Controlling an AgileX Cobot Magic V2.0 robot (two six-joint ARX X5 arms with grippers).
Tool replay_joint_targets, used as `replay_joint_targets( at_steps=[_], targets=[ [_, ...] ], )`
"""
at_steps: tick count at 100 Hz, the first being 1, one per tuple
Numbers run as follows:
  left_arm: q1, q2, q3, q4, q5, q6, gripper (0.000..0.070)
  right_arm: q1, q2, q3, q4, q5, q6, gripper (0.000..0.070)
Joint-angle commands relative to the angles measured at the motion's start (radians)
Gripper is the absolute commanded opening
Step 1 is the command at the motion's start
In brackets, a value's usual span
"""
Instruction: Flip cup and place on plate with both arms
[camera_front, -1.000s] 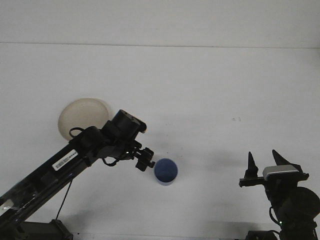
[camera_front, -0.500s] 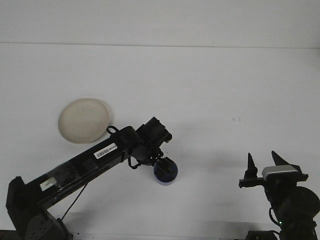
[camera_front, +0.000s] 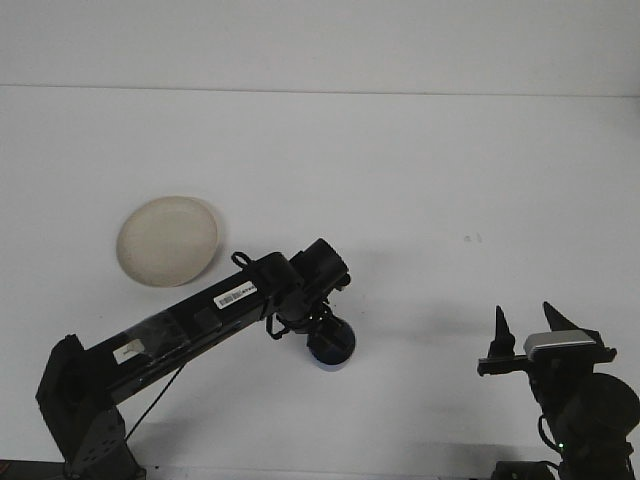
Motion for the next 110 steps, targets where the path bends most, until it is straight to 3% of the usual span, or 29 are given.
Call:
replay_joint_targets(
  at_steps=[1, 52, 79, 96, 110],
  targets=[
    [-0.012, 0.023, 0.024, -0.001, 0.002, 0.006, 0.0004, 0.001, -0.002, 0.009, 0.007, 0.001, 0.011, 0.0485],
    [0.086, -0.076, 0.069, -0.072, -0.013, 0.074, 0.001, 0.001, -0.002, 0.009, 0.007, 0.001, 0.011, 0.0485],
    [0.347, -0.201, 0.159, -0.191, -0.181, 0.104, 0.001, 0.001, -0.001, 0.009, 0.007, 0.001, 0.011, 0.0485],
    [0.563, -0.203, 0.184, -0.197, -0.193, 0.154, 0.001, 0.001, -0.002, 0.009, 0.007, 0.001, 0.011, 0.0485],
    [0.709, -0.18, 0.184, -0.188, -0.193, 0.156, 0.001, 0.001, -0.002, 0.009, 0.007, 0.001, 0.011, 0.0485]
  ],
)
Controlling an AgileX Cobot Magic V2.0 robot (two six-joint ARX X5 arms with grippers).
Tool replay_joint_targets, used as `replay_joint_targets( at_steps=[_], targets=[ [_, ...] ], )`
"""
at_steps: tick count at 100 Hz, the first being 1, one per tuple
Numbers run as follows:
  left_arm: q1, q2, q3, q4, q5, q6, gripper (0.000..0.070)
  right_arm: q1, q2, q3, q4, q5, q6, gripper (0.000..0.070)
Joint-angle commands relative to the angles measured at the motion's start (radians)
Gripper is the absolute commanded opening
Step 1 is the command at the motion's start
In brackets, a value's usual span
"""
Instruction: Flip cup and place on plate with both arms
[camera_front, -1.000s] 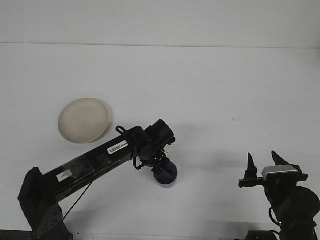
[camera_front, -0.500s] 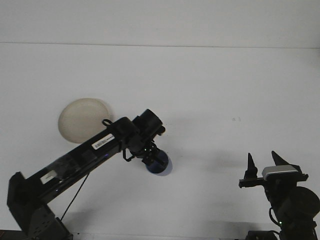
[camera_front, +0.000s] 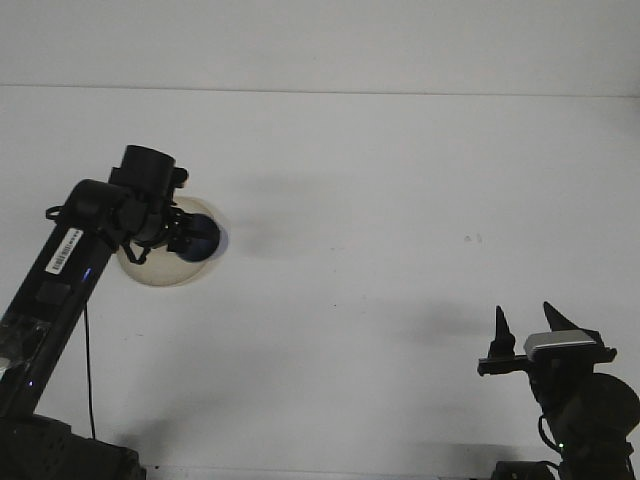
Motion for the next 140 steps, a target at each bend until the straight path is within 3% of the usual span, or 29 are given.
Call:
replay_joint_targets(
  at_steps=[1, 31, 81, 87, 100, 106, 119, 140],
  targets=[
    [0.052, 0.03, 0.021, 0.005, -0.004, 0.021, 0.001, 0.001, -0.002, 0.009, 0.007, 0.001, 0.011, 0.0485],
    [0.214, 0.116, 0.021, 0.048, -0.003, 0.021, 0.001, 0.001, -0.001, 0.009, 0.007, 0.001, 0.011, 0.0485],
    [0.234, 0.301, 0.021, 0.063, -0.003, 0.021, 0.0026, 0.001, -0.001, 0.009, 0.006, 0.001, 0.011, 0.0485],
    [0.234, 0.304, 0.022, 0.063, -0.003, 0.021, 0.0109, 0.001, -0.002, 0.009, 0.006, 0.001, 0.011, 0.0485],
    [0.235, 0.304, 0.028, 0.076, -0.003, 0.021, 0.0456, 0.001, -0.001, 0.009, 0.006, 0.001, 0.011, 0.0485],
    [0.235, 0.304, 0.039, 0.078, -0.003, 0.022, 0.0553, 0.001, -0.001, 0.009, 0.006, 0.001, 0.011, 0.0485],
    [0.235, 0.304, 0.084, 0.076, -0.003, 0.022, 0.0633, 0.001, -0.002, 0.009, 0.006, 0.001, 0.011, 0.0485],
    [0.235, 0.3, 0.203, 0.006, -0.003, 0.016, 0.0633, 0.001, -0.001, 0.009, 0.005, 0.001, 0.011, 0.0485]
  ],
)
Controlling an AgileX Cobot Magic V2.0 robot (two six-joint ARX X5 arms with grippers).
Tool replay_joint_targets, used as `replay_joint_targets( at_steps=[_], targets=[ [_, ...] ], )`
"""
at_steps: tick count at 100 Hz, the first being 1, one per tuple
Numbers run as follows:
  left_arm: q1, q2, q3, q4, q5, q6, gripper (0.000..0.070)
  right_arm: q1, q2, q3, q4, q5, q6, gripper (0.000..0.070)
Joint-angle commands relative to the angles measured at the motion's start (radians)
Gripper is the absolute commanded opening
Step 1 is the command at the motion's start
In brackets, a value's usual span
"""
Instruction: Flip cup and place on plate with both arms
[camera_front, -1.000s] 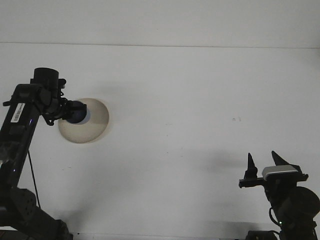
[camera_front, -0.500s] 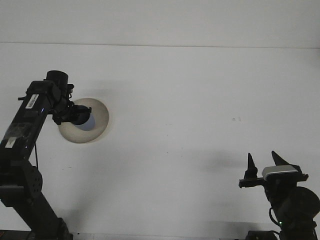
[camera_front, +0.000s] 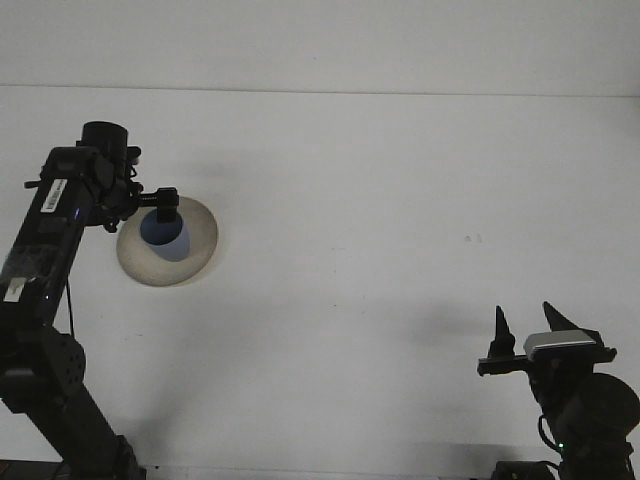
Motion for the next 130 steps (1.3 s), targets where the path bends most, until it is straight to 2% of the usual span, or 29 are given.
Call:
replay_joint_targets(
  at_steps=[1, 22, 44, 77, 112, 130],
  targets=[
    [0.002, 0.016, 0.049, -0.027, -0.003, 0.0, 0.0633, 0.001, -0.002, 0.009, 0.005, 0.001, 0.011, 0.0485],
    [-0.001, -0.077, 0.05, -0.066, -0.003, -0.016, 0.0631, 0.001, -0.002, 0.009, 0.0, 0.001, 0.011, 0.0485],
    [-0.023, -0.264, -0.032, -0.031, -0.003, -0.034, 0.0631, 0.001, -0.001, 0.009, -0.001, 0.001, 0.011, 0.0485],
    [-0.097, -0.671, -0.389, 0.195, -0.003, -0.048, 0.063, 0.001, -0.002, 0.009, -0.001, 0.001, 0.011, 0.0485],
    [-0.126, -1.113, -0.924, 0.575, -0.003, -0.047, 0.0631, 0.001, -0.001, 0.009, -0.001, 0.001, 0.011, 0.0485],
    [-0.126, -1.279, -1.14, 0.708, -0.002, -0.048, 0.063, 0.001, -0.001, 0.009, -0.001, 0.0, 0.011, 0.0485]
  ],
)
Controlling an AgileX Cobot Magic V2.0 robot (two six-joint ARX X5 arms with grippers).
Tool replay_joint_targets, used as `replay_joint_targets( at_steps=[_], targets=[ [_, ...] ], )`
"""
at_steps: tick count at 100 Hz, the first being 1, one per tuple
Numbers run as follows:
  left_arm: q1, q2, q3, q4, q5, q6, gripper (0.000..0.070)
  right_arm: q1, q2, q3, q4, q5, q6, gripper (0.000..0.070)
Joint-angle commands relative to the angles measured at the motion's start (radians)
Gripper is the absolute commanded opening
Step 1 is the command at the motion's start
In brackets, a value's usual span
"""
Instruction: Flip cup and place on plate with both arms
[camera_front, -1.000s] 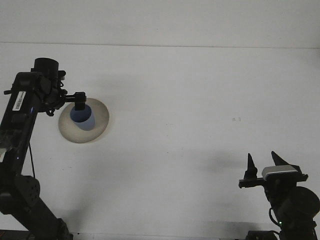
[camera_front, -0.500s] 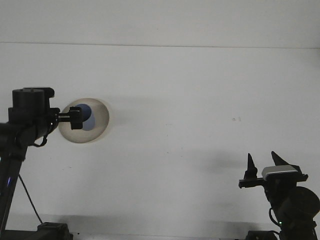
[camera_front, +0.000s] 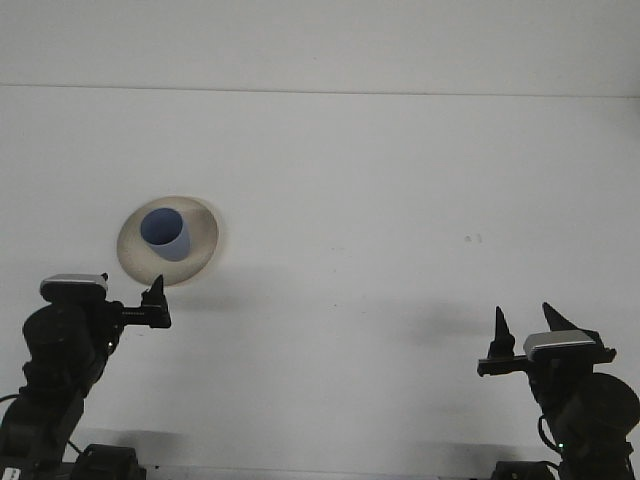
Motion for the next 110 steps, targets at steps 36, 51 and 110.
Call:
replay_joint_targets(
  at_steps=[36, 51, 110],
  targets=[
    [-0.004, -0.132, -0.11, 0.098, 0.012, -0.032, 0.0625, 0.001, -0.002, 0.009, 0.006, 0.0, 0.011, 0.0485],
    [-0.004, -0.132, -0.11, 0.097, 0.012, -0.032, 0.0619, 0.001, -0.002, 0.009, 0.006, 0.001, 0.011, 0.0484],
    [-0.004, -0.132, -0.11, 0.097, 0.012, -0.032, 0.0012, 0.001, -0.002, 0.009, 0.01, 0.001, 0.01, 0.0]
  ],
)
